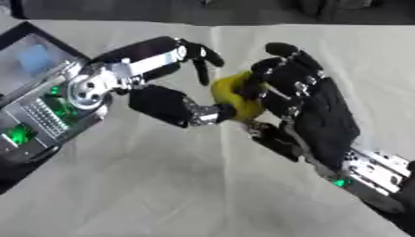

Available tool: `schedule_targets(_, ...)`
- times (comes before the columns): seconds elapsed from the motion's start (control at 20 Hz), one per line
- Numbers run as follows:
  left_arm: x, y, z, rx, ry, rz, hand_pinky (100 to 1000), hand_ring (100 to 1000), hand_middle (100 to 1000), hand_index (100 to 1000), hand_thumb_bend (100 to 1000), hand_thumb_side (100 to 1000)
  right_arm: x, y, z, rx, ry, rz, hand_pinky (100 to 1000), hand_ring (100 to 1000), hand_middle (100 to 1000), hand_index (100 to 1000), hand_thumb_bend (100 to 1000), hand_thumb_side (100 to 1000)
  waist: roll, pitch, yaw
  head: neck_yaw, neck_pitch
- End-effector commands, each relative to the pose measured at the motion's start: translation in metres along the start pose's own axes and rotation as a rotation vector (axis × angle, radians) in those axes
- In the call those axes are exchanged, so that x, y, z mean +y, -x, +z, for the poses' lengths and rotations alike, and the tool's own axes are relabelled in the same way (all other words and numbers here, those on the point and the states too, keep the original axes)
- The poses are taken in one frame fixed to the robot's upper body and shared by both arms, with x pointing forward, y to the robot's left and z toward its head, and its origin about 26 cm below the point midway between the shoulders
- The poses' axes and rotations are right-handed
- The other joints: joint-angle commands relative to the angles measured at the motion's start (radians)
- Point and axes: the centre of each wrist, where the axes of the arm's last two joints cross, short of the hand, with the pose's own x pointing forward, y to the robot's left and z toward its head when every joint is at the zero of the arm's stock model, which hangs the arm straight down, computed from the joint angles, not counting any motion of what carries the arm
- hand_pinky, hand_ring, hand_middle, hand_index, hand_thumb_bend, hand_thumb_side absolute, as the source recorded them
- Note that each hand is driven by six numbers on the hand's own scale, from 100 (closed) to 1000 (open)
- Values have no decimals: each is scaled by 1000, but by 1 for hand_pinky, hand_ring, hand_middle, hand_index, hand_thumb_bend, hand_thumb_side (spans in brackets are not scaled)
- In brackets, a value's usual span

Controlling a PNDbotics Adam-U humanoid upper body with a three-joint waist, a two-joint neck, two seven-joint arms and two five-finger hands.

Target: Pick up the objects with one hand, pass them to the other hand, and then place them into the box on the other side of the table.

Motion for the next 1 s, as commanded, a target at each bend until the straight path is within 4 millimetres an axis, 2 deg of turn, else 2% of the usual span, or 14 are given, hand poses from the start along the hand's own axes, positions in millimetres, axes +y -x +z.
schedule_targets(0.05, 8, -7, 0, -21, -17, -8, 1000, 1000, 624, 877, 443, 605, -5, 2, -6, -30, 19, 9, 747, 590, 485, 547, 197, 100, 0, -14, 1, -5, 2)
schedule_targets(0.3, 6, -6, -2, -45, 16, 10, 1000, 1000, 623, 873, 420, 608, -5, 2, -5, -38, 11, -1, 752, 590, 485, 549, 179, 100, 0, -13, 2, -7, 6)
schedule_targets(0.5, 6, -2, -4, -58, 62, 47, 1000, 1000, 621, 877, 368, 634, -5, 2, -5, -45, 9, -7, 755, 588, 485, 549, 195, 100, 0, -13, 2, -12, 6)
schedule_targets(0.55, 6, -1, -4, -64, 68, 61, 1000, 1000, 616, 874, 332, 629, -5, 2, -5, -46, 8, -9, 756, 588, 485, 548, 195, 100, 0, -12, 2, -12, 6)
schedule_targets(0.85, 7, 8, -7, -72, 71, 144, 1000, 1000, 586, 822, 269, 610, -5, 3, -5, -50, 7, -18, 757, 586, 484, 548, 203, 100, 0, -11, 1, -15, 6)
schedule_targets(1.0, 7, 10, -8, -69, 71, 159, 1000, 1000, 585, 819, 268, 609, -5, 3, -5, -49, 6, -17, 757, 586, 484, 548, 203, 100, 1, -11, 2, -15, 7)
